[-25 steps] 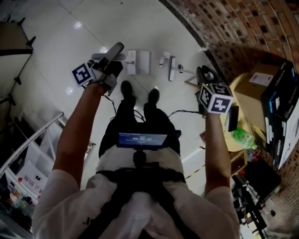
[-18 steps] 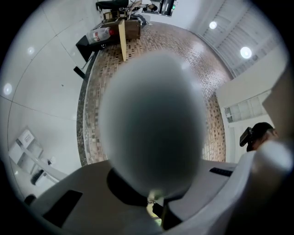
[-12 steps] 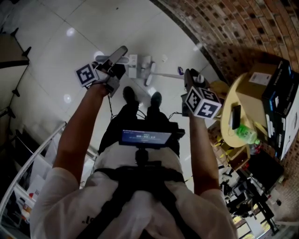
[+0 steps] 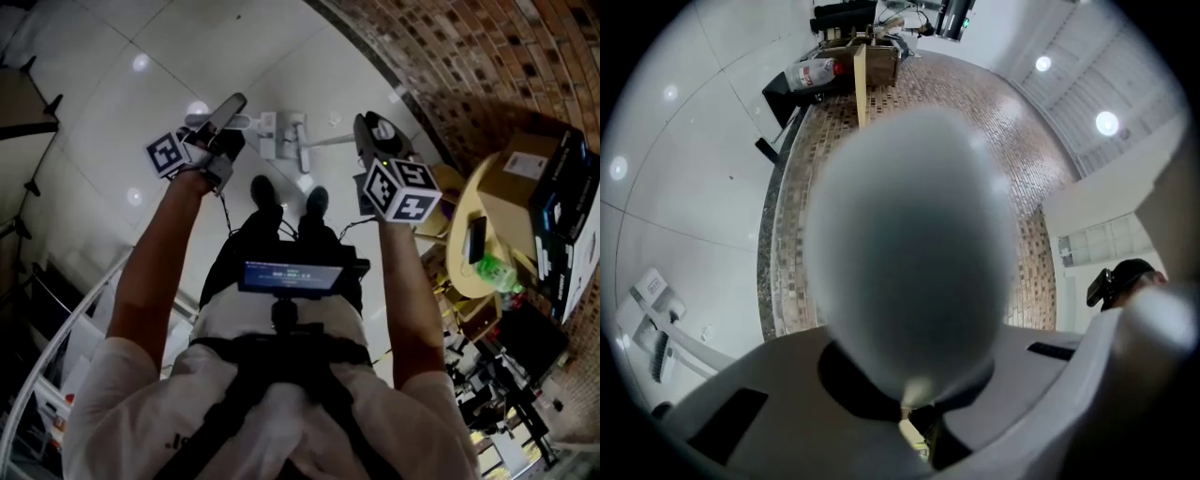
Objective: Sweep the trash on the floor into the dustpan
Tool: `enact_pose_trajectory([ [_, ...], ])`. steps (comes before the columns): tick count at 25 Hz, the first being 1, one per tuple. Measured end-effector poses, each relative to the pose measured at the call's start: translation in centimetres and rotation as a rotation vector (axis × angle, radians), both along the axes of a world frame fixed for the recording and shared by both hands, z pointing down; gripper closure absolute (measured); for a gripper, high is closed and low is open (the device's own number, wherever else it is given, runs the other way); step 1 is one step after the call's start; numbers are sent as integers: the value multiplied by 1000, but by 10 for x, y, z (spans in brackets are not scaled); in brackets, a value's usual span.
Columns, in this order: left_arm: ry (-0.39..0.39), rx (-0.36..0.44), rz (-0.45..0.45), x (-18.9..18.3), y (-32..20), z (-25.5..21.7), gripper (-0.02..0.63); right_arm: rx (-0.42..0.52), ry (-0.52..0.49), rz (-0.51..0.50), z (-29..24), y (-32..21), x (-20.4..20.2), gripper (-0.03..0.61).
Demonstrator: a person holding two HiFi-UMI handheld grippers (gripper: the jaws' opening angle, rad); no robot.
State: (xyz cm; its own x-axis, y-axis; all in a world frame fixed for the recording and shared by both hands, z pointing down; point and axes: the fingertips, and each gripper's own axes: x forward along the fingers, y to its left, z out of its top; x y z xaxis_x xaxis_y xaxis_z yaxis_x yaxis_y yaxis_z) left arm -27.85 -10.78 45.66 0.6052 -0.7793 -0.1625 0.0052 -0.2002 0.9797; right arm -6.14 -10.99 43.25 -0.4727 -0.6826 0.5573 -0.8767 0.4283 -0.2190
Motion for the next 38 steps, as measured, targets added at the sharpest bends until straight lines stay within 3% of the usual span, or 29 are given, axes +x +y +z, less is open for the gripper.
enact_pose_trajectory([
  [8,25,9,-9,-10,-9,-4,614,7,-30,26,-20,-20,14,512],
  [17,38,-8,-97,-1,-13,-9,614,53,8,-13,-33,-42,59,512],
  [24,7,-17,-131,36,-30,-21,614,112,66,-28,-63,-98,133,512],
  [30,-20,-51,-141,91,-55,-11,612,155,143,-68,-53,-165,193,514],
  [34,-30,-68,-137,96,-56,-9,612,135,194,-104,-22,-177,183,514],
  [38,-39,-79,-136,94,-56,-8,613,101,210,-116,24,-157,156,512],
])
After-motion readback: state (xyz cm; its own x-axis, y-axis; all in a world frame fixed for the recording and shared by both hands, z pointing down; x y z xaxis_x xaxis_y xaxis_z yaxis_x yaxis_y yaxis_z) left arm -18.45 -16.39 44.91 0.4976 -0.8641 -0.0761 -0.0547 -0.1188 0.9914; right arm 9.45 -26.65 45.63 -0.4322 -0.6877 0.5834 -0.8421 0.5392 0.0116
